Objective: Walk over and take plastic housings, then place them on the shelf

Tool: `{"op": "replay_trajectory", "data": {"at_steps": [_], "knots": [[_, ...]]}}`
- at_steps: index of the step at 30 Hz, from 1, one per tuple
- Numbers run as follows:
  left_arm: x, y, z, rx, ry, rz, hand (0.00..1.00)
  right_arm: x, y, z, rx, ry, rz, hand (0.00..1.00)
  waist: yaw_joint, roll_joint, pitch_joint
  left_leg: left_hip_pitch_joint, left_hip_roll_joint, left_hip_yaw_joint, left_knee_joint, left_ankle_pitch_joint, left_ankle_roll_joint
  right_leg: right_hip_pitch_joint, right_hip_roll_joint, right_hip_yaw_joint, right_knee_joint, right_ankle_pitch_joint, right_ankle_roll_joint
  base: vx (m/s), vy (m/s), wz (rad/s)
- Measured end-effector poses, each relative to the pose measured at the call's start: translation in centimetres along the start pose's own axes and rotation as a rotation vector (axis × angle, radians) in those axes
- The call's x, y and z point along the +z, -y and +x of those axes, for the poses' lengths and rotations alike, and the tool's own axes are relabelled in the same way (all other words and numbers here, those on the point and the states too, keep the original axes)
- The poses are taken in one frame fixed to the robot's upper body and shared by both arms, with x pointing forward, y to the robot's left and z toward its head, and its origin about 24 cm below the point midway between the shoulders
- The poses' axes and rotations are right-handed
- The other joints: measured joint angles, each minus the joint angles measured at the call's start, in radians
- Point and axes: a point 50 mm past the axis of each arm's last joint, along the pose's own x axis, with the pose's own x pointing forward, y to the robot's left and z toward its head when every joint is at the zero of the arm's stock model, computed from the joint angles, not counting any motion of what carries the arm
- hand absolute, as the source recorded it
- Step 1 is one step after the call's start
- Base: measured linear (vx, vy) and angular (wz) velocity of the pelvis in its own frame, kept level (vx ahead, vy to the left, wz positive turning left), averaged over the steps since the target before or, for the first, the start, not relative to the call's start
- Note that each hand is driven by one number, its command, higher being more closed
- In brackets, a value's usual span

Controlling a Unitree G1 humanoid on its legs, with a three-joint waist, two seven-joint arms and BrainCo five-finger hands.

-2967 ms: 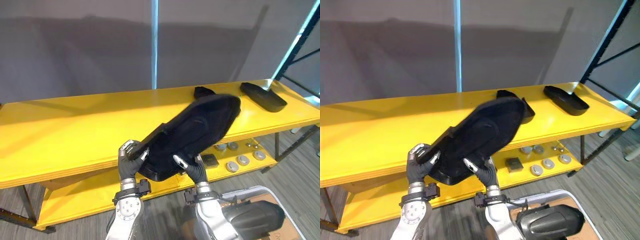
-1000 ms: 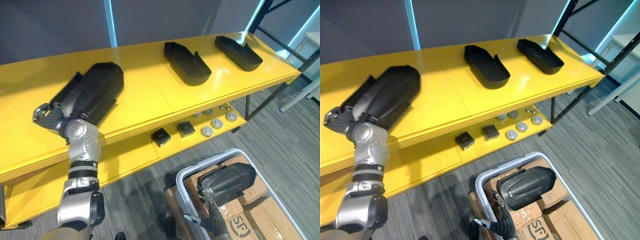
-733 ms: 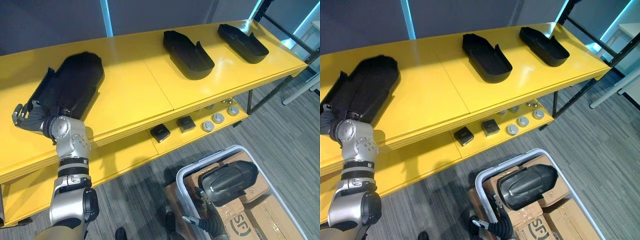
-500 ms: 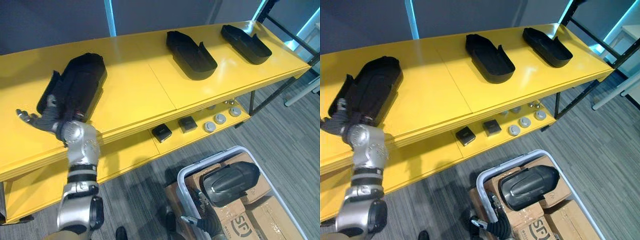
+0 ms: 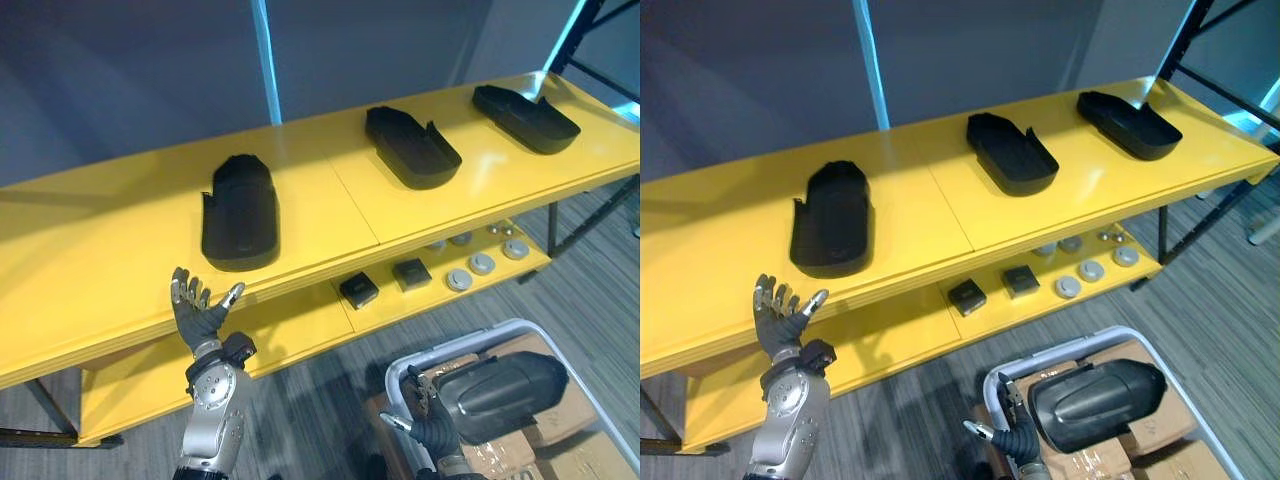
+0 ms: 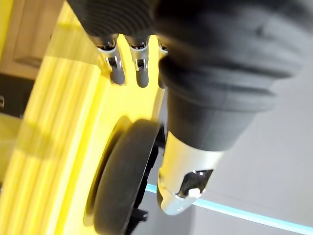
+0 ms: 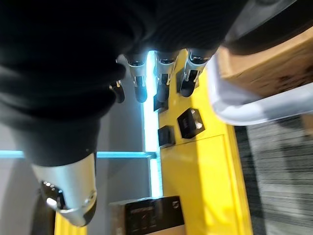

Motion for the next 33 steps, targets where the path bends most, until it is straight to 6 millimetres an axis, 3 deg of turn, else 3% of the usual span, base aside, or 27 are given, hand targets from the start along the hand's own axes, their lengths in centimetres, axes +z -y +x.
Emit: {"op": "replay_trajectory", "data": {"at_steps": [3, 4, 11, 18, 24, 29, 33], "knots": [[-0.5, -0.4, -0.3, -0.019, -0.033, 0.024, 0.00, -0.1, -0.1, -0.1, 0.015, -0.010, -0.002, 0.00, -0.002, 0.012, -0.012, 0.002, 0.000, -0.015, -0.001, 0.000, 0.000, 0.009, -0.001, -0.015, 0.000, -0.003, 0.003, -0.06, 0.030, 0.13], [-0.5, -0.4, -0.4, -0.027, -0.038, 0.030, 1.00, -0.2, -0.1, -0.1, 0.018, -0.015, -0.002, 0.00, -0.004, 0.013, -0.014, 0.001, 0.000, -0.021, -0.001, 0.000, 0.000, 0.013, -0.001, -0.024, 0.000, -0.005, 0.006, -0.07, 0.026, 0.17], [0.2, -1.2, -2.6, -0.146, 0.043, 0.207, 1.00, -0.6, -0.3, -0.6, 0.051, -0.039, 0.001, 0.00, -0.001, 0.013, -0.050, -0.002, -0.001, -0.021, -0.001, -0.002, 0.002, 0.013, -0.004, -0.028, -0.003, -0.005, 0.007, -0.06, 0.038, 0.03], [-0.2, 0.7, -2.6, -0.318, 0.041, 0.232, 1.00, -0.8, -0.3, -0.9, 0.072, -0.049, 0.005, 0.00, -0.013, 0.013, -0.063, -0.029, -0.001, -0.016, 0.000, -0.001, 0.002, -0.019, -0.003, -0.023, -0.001, 0.001, 0.005, -0.03, 0.020, -0.03], [0.0, 3.1, 2.5, -0.329, 0.104, 0.313, 1.00, -0.8, 0.1, -0.7, 0.055, -0.046, 0.000, 0.00, -0.030, 0.009, -0.052, -0.063, -0.001, 0.013, 0.003, 0.000, 0.002, -0.067, -0.002, 0.007, -0.002, 0.026, -0.003, -0.02, 0.011, -0.15], [2.7, 5.5, 6.1, -0.302, 0.207, 0.317, 1.00, -0.7, 0.1, -0.6, 0.042, -0.042, 0.000, 0.00, -0.042, -0.006, 0.004, -0.079, -0.001, 0.029, 0.003, 0.003, 0.005, -0.093, 0.000, 0.024, -0.001, 0.031, -0.005, -0.01, 0.001, -0.08], [5.2, 6.0, 8.1, -0.252, 0.282, 0.295, 1.00, -0.5, 0.0, 0.1, 0.033, -0.030, 0.004, 0.00, -0.058, -0.011, 0.037, -0.098, -0.001, 0.036, 0.004, 0.003, 0.005, -0.115, 0.001, 0.031, -0.001, 0.032, -0.005, 0.00, 0.000, -0.07]]}}
